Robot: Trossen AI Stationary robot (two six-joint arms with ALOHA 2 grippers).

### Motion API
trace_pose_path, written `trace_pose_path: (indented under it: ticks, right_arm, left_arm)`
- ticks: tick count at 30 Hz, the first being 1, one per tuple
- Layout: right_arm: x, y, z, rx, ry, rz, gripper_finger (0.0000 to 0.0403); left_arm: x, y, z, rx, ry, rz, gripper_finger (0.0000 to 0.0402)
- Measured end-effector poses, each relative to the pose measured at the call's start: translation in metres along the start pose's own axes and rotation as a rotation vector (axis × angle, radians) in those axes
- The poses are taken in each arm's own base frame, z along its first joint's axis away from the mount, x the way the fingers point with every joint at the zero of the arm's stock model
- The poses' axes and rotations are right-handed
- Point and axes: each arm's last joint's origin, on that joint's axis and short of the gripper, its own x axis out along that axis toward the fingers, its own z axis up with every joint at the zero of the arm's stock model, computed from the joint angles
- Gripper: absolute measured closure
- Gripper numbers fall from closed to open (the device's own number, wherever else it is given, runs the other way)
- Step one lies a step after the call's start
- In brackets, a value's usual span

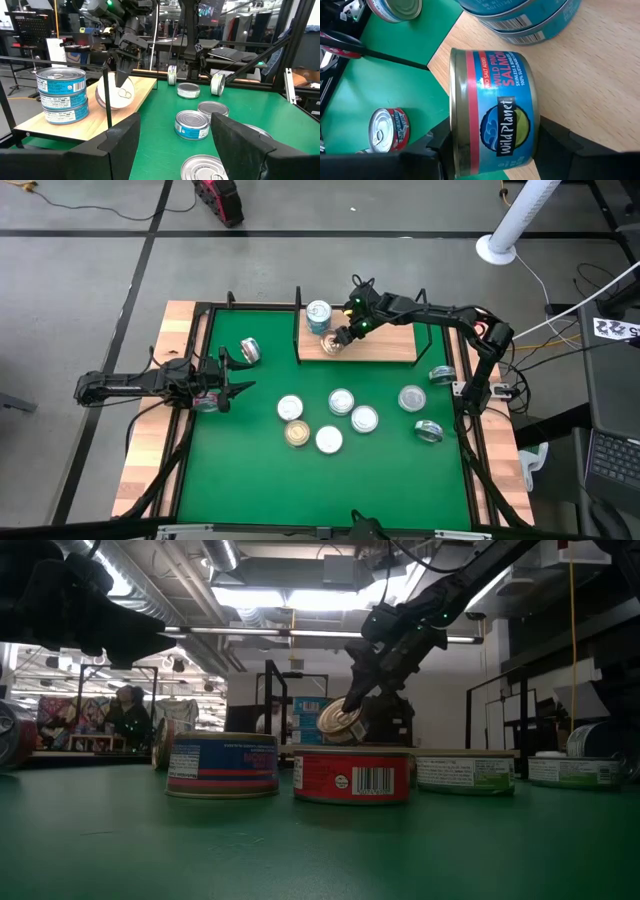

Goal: Stack canned seafood by type on shelf
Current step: Put the blue pink tuna can on the shelf

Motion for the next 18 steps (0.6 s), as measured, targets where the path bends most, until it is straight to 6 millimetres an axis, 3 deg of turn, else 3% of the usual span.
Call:
trace_pose_path:
  ticks: [18]
  right_arm:
    - [0.0000,-0.0007,-0.0001,0.002,-0.005,-0.021,0.0205]
  left_arm:
    - [0.0000,0.0000,0.0000,0.000,0.000,0.000,0.0163]
